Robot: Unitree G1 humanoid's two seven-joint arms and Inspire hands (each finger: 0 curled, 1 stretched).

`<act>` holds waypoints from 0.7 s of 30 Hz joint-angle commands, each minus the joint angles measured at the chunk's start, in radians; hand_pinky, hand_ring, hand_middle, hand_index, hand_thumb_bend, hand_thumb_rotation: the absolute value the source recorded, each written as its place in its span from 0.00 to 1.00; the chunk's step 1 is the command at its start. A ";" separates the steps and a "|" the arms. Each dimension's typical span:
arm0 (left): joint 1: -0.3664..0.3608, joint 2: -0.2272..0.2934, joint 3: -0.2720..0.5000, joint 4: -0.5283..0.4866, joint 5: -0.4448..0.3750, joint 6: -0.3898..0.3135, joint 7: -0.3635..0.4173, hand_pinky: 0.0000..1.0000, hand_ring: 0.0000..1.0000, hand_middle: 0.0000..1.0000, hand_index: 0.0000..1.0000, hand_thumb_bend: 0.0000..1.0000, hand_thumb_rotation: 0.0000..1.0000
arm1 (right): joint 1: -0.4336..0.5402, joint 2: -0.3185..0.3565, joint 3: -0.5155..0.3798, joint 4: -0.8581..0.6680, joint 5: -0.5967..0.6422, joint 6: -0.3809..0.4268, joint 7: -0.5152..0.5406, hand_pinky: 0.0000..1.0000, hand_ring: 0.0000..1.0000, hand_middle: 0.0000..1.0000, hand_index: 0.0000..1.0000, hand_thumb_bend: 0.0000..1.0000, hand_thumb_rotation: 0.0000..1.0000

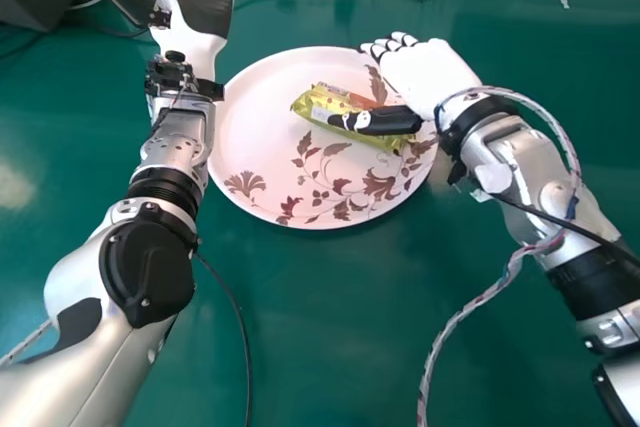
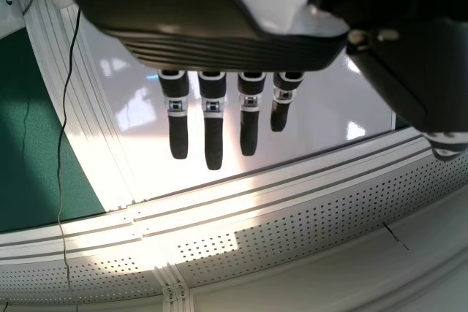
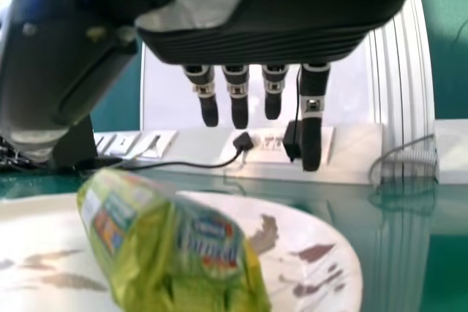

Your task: Pick up biscuit and place it in the plate

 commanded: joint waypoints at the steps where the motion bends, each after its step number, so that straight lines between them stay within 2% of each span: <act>1: -0.005 -0.003 -0.010 -0.003 0.011 -0.010 -0.002 0.75 0.76 0.88 0.99 1.00 0.77 | 0.019 -0.009 -0.013 -0.022 -0.006 0.001 -0.016 0.58 0.80 1.00 1.00 1.00 0.71; 14: -0.005 -0.007 -0.010 -0.004 0.009 -0.013 -0.001 0.76 0.77 0.88 1.00 1.00 0.77 | 0.062 -0.021 -0.067 -0.136 0.006 0.027 0.014 0.61 0.83 1.00 1.00 1.00 0.72; 21: -0.005 -0.005 -0.008 -0.002 0.006 -0.002 -0.009 0.76 0.77 0.87 0.98 1.00 0.77 | 0.079 -0.026 -0.119 -0.177 0.023 0.029 -0.011 0.62 0.84 1.00 1.00 1.00 0.70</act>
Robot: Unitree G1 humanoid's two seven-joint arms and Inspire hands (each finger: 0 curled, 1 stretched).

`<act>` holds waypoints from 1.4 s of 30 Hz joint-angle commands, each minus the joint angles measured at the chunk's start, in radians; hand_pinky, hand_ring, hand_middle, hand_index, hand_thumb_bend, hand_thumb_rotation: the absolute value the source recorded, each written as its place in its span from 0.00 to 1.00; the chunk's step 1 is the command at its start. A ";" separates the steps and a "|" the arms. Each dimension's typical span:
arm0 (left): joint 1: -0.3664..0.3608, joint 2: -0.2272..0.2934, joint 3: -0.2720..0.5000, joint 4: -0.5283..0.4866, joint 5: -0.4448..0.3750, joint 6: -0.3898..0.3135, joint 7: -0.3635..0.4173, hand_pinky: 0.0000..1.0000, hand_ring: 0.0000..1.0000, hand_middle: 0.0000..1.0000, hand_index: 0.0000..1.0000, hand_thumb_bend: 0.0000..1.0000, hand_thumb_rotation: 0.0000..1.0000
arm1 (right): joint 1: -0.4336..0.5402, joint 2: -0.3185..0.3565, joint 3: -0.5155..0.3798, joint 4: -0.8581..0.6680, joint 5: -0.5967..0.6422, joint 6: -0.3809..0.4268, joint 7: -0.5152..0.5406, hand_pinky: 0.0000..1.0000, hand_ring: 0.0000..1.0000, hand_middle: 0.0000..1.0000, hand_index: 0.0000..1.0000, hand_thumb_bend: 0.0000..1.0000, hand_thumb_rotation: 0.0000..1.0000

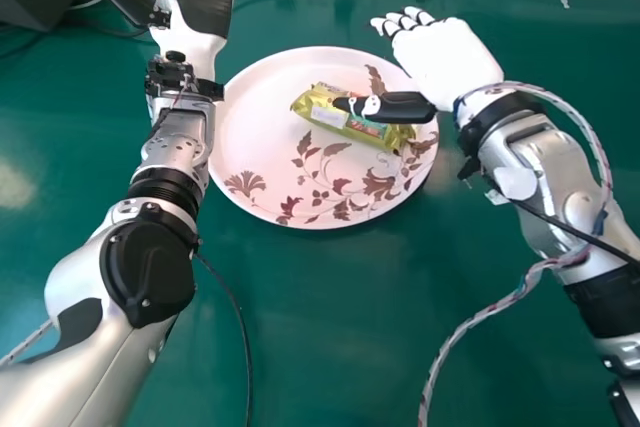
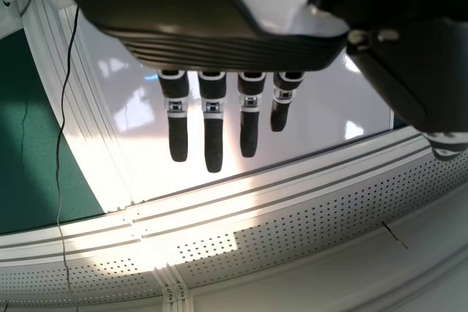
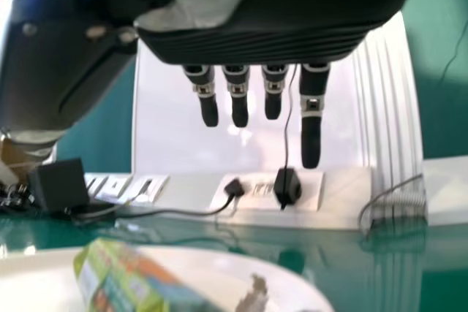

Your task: Pick up biscuit and place it in the plate

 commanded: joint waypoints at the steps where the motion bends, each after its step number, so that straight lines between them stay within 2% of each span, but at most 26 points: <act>1: -0.004 -0.002 -0.009 -0.002 0.007 0.003 -0.005 0.77 0.77 0.87 0.98 1.00 0.78 | 0.018 -0.016 -0.032 -0.027 0.022 -0.004 -0.003 0.62 0.84 1.00 1.00 1.00 0.71; 7: -0.003 -0.003 -0.012 -0.003 0.012 -0.004 -0.002 0.80 0.79 0.87 0.97 0.99 0.81 | 0.017 -0.040 -0.075 -0.089 0.035 0.013 0.045 0.63 0.83 0.99 1.00 1.00 0.73; 12: -0.002 -0.003 -0.014 -0.003 0.014 -0.008 -0.011 0.82 0.79 0.87 0.97 0.98 0.79 | 0.035 -0.038 -0.106 -0.145 0.045 0.031 0.056 0.65 0.86 1.00 1.00 0.99 0.75; 16: -0.002 -0.003 -0.017 -0.004 0.018 -0.019 -0.012 0.81 0.79 0.87 0.96 0.98 0.76 | 0.046 -0.034 -0.123 -0.180 0.046 0.037 0.053 0.72 0.89 1.00 1.00 0.99 0.75; 25: -0.002 -0.003 -0.016 -0.003 0.029 -0.028 -0.010 0.80 0.79 0.87 0.97 0.99 0.77 | 0.082 -0.029 -0.142 -0.261 0.027 0.071 0.063 0.87 0.95 1.00 1.00 0.99 0.75; 36: -0.001 -0.003 -0.020 -0.001 0.045 -0.049 0.004 0.77 0.78 0.86 0.96 1.00 0.82 | 0.124 -0.032 -0.190 -0.322 0.030 0.075 0.043 0.99 0.97 1.00 1.00 1.00 0.77; 42: 0.000 -0.001 -0.029 -0.001 0.061 -0.072 0.018 0.76 0.76 0.85 0.96 1.00 0.84 | 0.157 -0.025 -0.226 -0.341 0.044 0.063 0.002 1.00 0.96 1.00 1.00 1.00 0.79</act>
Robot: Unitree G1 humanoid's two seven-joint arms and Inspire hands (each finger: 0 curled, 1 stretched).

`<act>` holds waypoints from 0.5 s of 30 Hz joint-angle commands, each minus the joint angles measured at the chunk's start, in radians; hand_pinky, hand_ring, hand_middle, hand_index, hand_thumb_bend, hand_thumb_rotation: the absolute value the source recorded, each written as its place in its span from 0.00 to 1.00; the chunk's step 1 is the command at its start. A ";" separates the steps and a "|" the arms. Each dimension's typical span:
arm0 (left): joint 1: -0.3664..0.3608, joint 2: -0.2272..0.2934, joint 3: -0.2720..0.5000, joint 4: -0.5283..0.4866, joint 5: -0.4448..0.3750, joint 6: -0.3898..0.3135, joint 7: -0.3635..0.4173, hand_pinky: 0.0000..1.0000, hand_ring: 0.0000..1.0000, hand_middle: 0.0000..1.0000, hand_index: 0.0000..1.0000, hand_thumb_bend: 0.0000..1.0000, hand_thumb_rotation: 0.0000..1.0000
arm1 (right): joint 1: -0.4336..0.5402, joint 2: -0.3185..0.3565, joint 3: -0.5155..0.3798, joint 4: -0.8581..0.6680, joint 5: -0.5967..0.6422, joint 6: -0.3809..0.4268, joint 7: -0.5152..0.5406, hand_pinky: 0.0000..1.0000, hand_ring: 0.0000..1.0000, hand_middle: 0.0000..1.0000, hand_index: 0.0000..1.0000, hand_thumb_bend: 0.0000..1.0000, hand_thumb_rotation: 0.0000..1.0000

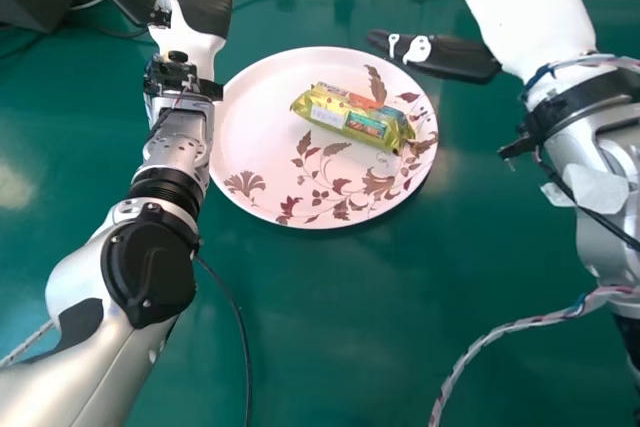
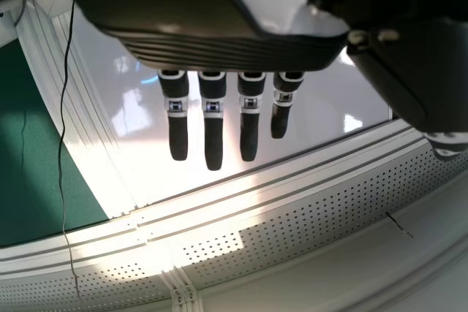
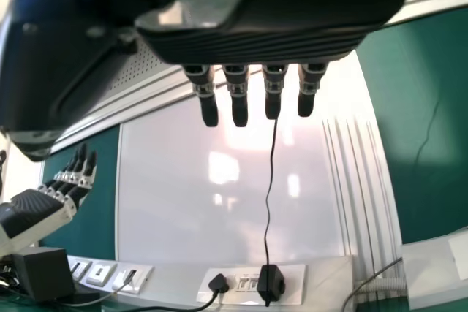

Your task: Pick up biscuit and place it in the plate

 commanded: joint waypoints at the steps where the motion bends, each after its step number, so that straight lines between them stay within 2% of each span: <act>1: 0.000 0.000 -0.020 -0.001 0.019 -0.016 0.002 0.77 0.77 0.85 0.96 0.99 0.83 | 0.024 0.006 -0.024 -0.019 0.014 -0.009 -0.028 1.00 0.97 1.00 1.00 1.00 0.79; 13: 0.002 0.002 -0.017 -0.003 0.029 -0.016 -0.002 0.80 0.84 0.86 0.97 0.94 0.79 | 0.086 0.031 -0.112 -0.079 0.117 -0.026 -0.066 1.00 1.00 1.00 1.00 1.00 0.78; 15: 0.003 0.003 -0.020 -0.003 0.033 -0.020 0.000 0.77 0.77 0.84 0.97 0.93 0.78 | 0.099 0.037 -0.134 -0.076 0.142 -0.042 -0.086 1.00 1.00 1.00 1.00 1.00 0.80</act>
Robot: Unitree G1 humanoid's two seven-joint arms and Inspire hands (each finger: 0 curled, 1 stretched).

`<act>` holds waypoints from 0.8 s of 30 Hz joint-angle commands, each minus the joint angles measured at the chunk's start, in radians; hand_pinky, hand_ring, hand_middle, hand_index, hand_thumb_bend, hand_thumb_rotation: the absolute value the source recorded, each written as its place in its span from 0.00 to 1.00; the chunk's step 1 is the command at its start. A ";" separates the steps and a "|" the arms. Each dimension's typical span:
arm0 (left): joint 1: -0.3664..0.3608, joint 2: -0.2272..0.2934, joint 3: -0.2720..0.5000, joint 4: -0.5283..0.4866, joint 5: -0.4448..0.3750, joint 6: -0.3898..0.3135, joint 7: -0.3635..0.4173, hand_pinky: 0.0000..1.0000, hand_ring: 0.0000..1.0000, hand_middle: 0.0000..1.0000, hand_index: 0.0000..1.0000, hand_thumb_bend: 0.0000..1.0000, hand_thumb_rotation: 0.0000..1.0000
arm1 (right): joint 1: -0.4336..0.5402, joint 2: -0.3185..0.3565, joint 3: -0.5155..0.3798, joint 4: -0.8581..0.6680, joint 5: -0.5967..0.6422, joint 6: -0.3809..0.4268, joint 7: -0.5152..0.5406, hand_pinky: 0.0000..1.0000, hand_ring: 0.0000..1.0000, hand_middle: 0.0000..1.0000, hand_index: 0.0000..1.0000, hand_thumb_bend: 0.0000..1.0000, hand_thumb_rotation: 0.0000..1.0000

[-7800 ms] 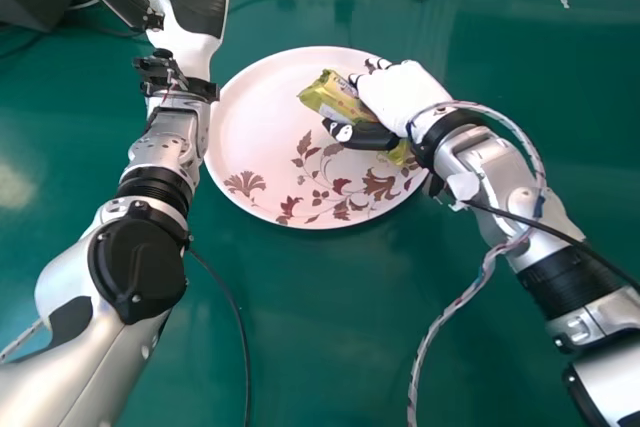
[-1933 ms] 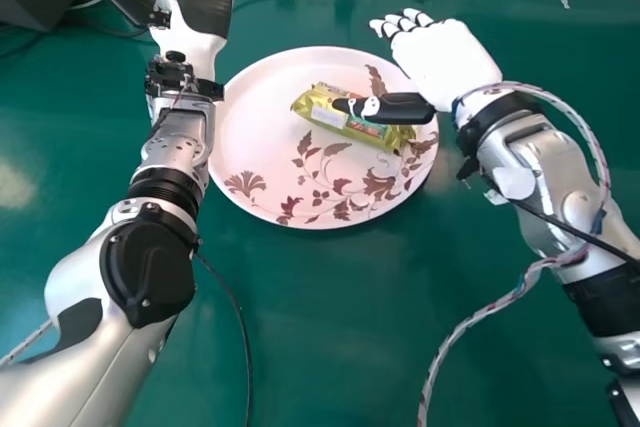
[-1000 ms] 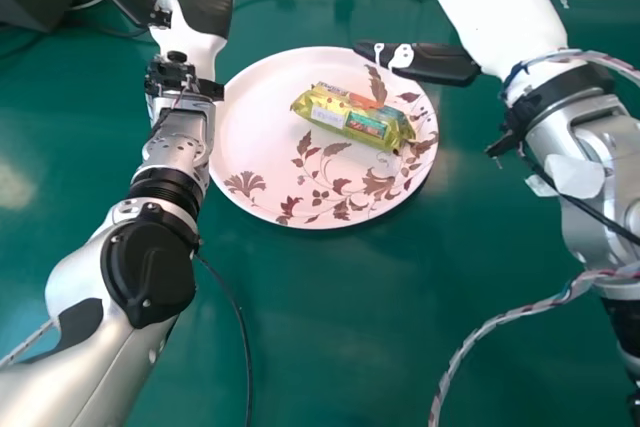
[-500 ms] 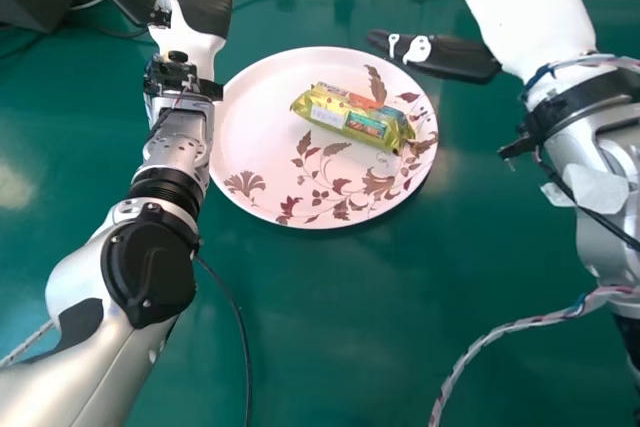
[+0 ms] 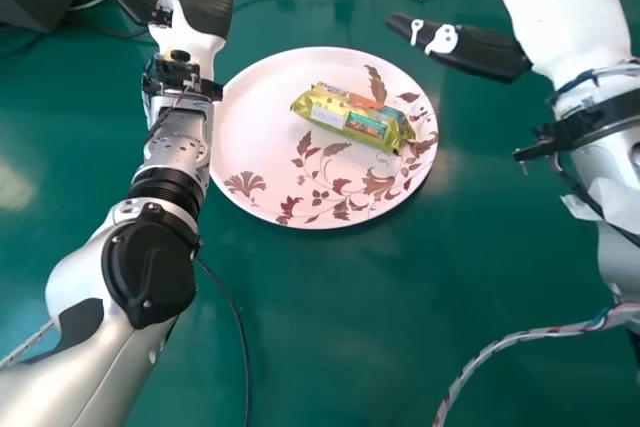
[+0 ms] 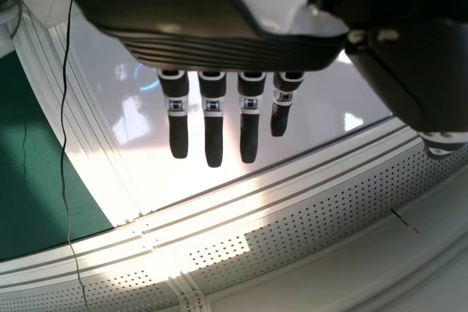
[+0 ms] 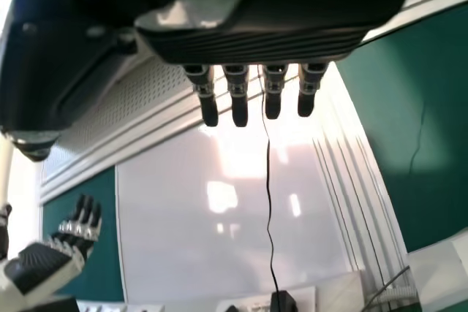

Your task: Pick up biscuit and place it in the plate

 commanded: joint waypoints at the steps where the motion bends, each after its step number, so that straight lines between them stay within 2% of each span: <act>1: 0.003 0.003 -0.017 -0.003 0.010 -0.006 0.000 0.77 0.78 0.84 0.97 0.93 0.78 | 0.022 0.005 -0.030 -0.011 0.025 -0.017 -0.032 1.00 1.00 1.00 1.00 1.00 0.80; 3: 0.004 0.005 -0.018 -0.002 0.012 -0.001 -0.004 0.78 0.83 0.87 0.97 0.92 0.80 | 0.032 -0.001 -0.044 -0.004 0.032 -0.031 -0.050 1.00 1.00 1.00 1.00 1.00 0.79; 5: 0.005 0.007 -0.021 -0.003 0.015 -0.001 -0.009 0.76 0.83 0.87 0.97 0.91 0.80 | 0.040 -0.002 -0.055 -0.002 0.041 -0.035 -0.058 1.00 1.00 1.00 1.00 0.99 0.79; 7: 0.006 0.008 -0.027 -0.003 0.020 0.000 0.001 0.70 0.81 0.88 0.98 0.89 0.79 | 0.044 0.004 -0.072 0.000 0.070 -0.039 -0.064 1.00 1.00 0.99 0.99 1.00 0.80; 10: 0.008 0.010 -0.033 -0.003 0.021 0.006 0.003 0.62 0.78 0.88 0.99 0.90 0.79 | 0.054 0.027 -0.111 0.010 0.182 -0.062 -0.065 1.00 0.98 0.95 0.96 1.00 0.78; 14: 0.012 0.014 -0.045 -0.001 0.030 -0.001 0.010 0.66 0.84 0.92 1.00 0.93 0.84 | 0.067 0.031 -0.152 0.044 0.292 -0.103 -0.064 0.98 0.97 0.95 0.96 1.00 0.77; 24: 0.011 0.011 -0.041 -0.003 0.033 0.010 0.006 0.74 0.84 0.92 0.98 0.98 0.88 | 0.084 0.043 -0.216 0.115 0.473 -0.191 -0.064 1.00 0.98 0.95 0.97 1.00 0.75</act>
